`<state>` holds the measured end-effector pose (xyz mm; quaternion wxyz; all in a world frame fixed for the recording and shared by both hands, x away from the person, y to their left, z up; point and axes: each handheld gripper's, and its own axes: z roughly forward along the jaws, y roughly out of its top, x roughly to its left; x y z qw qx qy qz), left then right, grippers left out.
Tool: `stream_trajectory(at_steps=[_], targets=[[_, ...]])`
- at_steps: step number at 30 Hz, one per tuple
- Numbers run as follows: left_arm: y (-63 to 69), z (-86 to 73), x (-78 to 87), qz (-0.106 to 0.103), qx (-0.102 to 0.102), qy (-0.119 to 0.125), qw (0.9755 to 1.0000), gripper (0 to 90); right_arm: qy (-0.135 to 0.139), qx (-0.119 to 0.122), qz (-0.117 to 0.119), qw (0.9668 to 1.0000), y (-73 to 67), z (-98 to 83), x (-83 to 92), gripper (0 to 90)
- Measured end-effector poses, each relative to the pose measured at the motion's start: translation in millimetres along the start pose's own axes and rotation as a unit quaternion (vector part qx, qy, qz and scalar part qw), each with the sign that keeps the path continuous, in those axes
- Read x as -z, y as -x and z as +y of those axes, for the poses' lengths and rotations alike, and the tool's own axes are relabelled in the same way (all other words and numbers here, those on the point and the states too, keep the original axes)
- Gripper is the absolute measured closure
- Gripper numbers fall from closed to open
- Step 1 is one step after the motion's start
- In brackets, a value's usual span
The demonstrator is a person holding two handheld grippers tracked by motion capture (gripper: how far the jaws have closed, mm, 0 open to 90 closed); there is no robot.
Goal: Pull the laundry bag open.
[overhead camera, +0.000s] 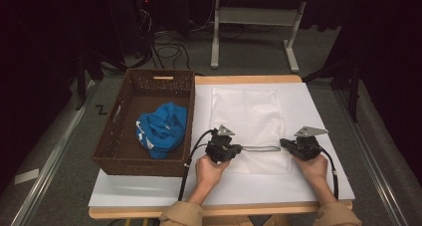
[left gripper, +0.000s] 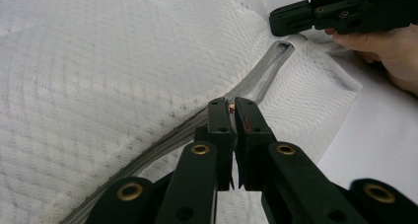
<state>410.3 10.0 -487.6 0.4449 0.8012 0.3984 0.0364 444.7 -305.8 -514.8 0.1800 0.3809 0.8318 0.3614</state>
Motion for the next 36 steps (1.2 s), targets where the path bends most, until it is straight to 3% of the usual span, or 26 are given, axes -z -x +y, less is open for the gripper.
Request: stream_trajectory(at_steps=[11,19,36], targets=[[-2.0,-1.8,2.6,0.009,-0.005,0.003,0.9999,86.3,0.0,0.0,0.0,1.0,-0.2,0.0,0.0,88.9],[-7.1,-8.4,6.5,0.008,0.009,0.008,0.9999,86.3,-0.001,0.001,0.0,1.0,-0.2,0.1,0.2,88.9],[-6.5,-13.2,8.6,0.014,0.013,0.014,0.9997,86.3,-0.001,0.003,-0.001,1.0,-0.5,0.1,0.2,88.9]])
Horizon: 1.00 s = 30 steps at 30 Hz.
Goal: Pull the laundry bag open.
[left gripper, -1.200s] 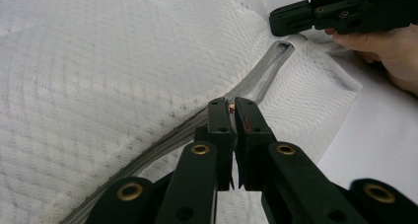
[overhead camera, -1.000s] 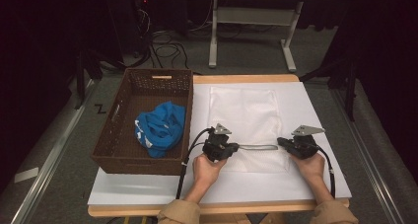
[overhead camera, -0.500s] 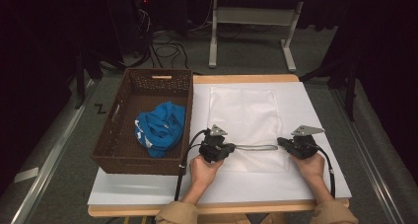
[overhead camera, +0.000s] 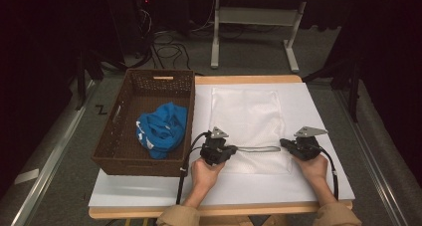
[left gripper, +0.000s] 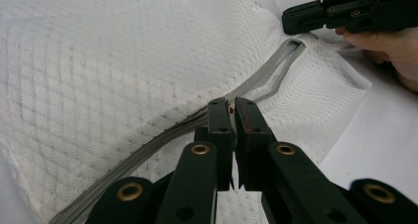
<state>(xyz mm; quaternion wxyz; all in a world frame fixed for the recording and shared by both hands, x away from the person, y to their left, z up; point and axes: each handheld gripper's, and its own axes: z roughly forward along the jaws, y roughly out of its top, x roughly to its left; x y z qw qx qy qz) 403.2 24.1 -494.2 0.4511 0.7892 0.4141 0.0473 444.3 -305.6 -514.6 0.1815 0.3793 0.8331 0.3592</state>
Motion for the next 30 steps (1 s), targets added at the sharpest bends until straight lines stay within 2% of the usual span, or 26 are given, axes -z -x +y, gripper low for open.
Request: stream_trajectory(at_steps=[13,30], targets=[[-0.9,-2.4,1.9,0.011,-0.004,-0.002,0.9999,86.3,0.0,0.0,0.0,1.0,0.1,0.0,0.0,88.9],[-2.0,-2.7,2.6,0.02,-0.001,-0.006,0.9998,86.3,-0.001,0.016,-0.015,0.9998,-3.6,0.9,0.8,89.9]])
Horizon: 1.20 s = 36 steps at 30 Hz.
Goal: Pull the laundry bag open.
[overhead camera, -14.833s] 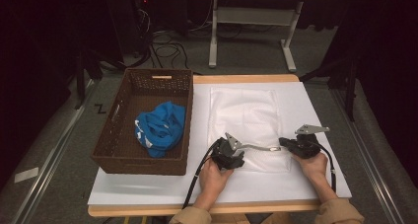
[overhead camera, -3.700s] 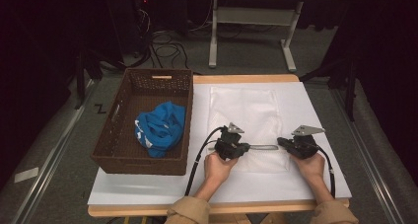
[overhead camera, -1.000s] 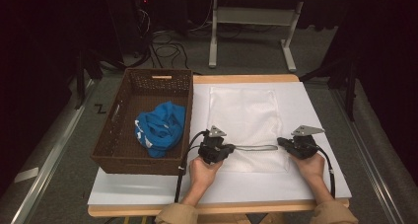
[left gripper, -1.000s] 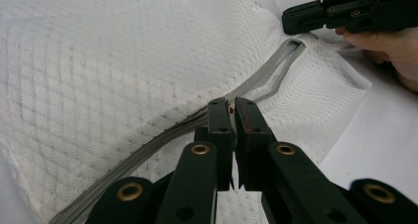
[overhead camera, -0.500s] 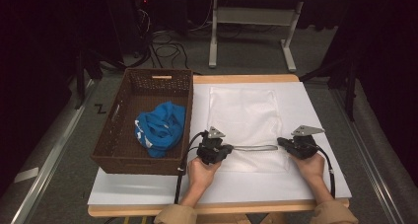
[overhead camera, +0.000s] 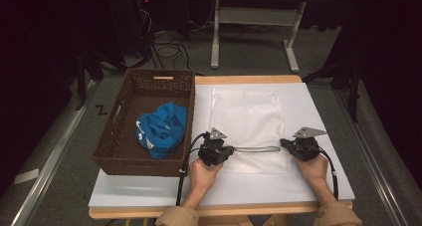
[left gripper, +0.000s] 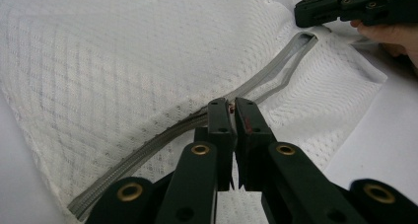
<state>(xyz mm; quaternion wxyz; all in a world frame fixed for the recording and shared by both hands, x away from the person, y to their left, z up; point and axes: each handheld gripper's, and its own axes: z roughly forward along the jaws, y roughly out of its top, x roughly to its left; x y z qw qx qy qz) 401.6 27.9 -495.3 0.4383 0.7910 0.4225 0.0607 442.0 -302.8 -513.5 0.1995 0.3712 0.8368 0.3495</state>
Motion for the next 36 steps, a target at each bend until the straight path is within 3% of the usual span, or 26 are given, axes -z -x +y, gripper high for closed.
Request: stream_trajectory(at_steps=[13,19,36], targets=[[-1.2,0.8,-0.7,0.001,0.006,0.007,1.0,86.3,0.017,-0.024,-0.002,0.9996,4.2,-0.5,3.4,90.0],[-0.9,0.9,-0.7,-0.001,0.007,0.009,0.9999,86.3,-0.003,-0.019,-0.016,0.9997,9.1,-0.5,4.9,89.9],[-3.0,1.0,-1.7,0.001,0.012,0.011,0.9999,86.3,-0.007,-0.031,-0.027,0.9991,16.5,-3.1,7.1,89.9]])
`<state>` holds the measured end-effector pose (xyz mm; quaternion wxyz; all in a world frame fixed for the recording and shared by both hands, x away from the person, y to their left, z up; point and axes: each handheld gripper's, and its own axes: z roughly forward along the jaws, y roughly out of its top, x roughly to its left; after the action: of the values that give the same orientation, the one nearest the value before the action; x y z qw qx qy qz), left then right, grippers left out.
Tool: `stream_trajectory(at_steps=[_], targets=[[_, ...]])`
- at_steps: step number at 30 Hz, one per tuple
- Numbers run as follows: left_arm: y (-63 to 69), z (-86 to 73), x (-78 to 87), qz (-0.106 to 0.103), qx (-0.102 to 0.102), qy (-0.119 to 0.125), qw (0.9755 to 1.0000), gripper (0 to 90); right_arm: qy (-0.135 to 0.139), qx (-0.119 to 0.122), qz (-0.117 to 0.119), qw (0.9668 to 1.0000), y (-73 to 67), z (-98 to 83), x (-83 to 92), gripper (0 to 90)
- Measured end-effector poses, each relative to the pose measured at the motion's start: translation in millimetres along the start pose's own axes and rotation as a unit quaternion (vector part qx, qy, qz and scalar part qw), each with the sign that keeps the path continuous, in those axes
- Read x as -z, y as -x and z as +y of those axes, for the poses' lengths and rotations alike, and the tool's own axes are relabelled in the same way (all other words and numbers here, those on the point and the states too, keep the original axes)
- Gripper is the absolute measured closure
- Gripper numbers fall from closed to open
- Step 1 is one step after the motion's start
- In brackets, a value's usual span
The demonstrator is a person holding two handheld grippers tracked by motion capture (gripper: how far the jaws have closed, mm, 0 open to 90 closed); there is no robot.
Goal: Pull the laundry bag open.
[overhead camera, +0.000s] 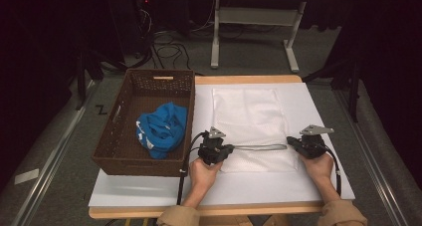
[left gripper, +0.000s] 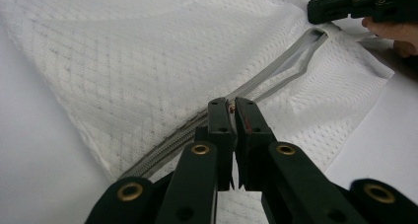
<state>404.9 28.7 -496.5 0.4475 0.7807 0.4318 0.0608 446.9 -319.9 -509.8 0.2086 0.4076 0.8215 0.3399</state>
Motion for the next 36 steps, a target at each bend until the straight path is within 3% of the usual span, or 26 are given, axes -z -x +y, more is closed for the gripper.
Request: stream_trajectory(at_steps=[13,23,36], targets=[[-3.5,2.2,-2.1,0.002,0.012,0.005,0.9999,86.3,0.002,-0.002,-0.003,1.0,2.4,-1.4,1.3,89.9],[-3.8,2.5,-0.8,0.009,0.009,0.004,0.9999,86.3,0.002,-0.003,-0.01,0.9999,4.5,-2.3,2.4,89.9],[-4.9,2.9,0.1,0.023,0.016,0.004,0.9996,86.3,0.003,-0.022,-0.022,0.9995,13.8,-7.8,8.2,89.8]])
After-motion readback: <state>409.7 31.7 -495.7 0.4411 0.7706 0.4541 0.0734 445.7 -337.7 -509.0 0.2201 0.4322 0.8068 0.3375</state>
